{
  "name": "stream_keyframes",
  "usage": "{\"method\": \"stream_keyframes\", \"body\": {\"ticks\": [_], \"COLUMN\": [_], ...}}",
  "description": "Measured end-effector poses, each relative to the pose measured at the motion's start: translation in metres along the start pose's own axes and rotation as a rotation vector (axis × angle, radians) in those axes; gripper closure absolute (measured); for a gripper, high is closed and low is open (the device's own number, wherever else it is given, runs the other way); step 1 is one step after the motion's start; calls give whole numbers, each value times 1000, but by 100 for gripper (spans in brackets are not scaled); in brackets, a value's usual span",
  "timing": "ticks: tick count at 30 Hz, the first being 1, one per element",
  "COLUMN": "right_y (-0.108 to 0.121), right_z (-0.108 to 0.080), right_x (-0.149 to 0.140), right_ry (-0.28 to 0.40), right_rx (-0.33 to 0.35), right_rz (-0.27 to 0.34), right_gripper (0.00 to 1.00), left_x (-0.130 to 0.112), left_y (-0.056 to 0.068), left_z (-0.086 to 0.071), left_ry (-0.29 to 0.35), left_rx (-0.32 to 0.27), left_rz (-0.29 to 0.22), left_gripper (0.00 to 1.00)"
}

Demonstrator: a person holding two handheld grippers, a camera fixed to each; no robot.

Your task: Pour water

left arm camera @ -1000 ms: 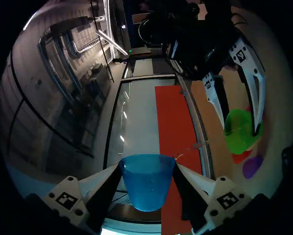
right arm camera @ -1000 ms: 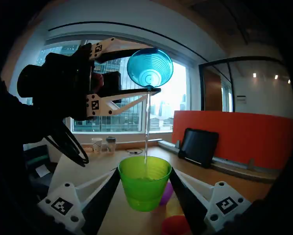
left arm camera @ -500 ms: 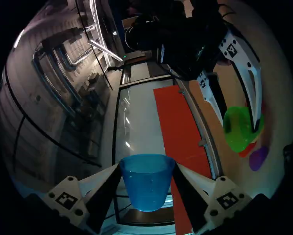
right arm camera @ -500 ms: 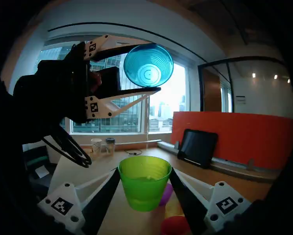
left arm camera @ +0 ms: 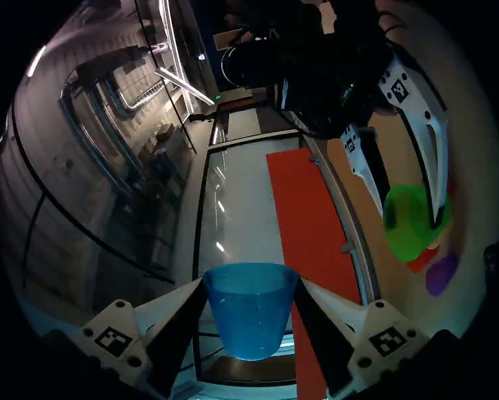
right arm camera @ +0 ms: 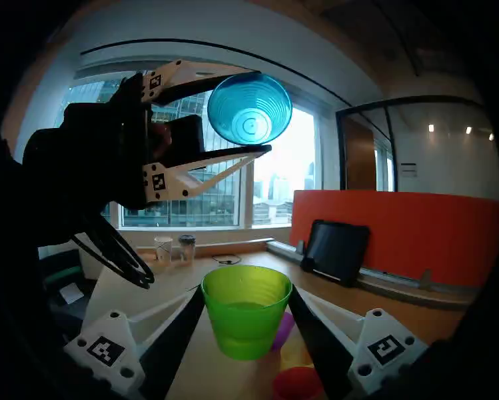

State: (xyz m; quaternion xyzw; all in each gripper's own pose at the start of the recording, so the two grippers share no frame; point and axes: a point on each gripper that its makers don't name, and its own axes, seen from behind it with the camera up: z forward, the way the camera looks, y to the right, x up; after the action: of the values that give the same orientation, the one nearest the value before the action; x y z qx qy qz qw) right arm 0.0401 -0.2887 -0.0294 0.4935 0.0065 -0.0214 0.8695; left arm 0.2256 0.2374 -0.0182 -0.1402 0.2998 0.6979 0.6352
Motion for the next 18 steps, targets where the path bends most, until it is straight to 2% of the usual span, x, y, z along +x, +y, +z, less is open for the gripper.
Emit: {"method": "stream_keyframes", "body": {"ticks": [6,18], "right_y": [2,6], "right_z": [-1,-5], "right_x": [3,11], "right_ry": [4,22], "right_rx": [-7,-20], "right_rz": [2,5], "right_gripper": [9,9], "left_x": [-6,-24], "left_y": [3,8], "left_z": [0,1], "left_ry": [-14,-42], "left_rx": [-2,-2], "left_rz": [-111,-410], "left_gripper": [13,13]}}
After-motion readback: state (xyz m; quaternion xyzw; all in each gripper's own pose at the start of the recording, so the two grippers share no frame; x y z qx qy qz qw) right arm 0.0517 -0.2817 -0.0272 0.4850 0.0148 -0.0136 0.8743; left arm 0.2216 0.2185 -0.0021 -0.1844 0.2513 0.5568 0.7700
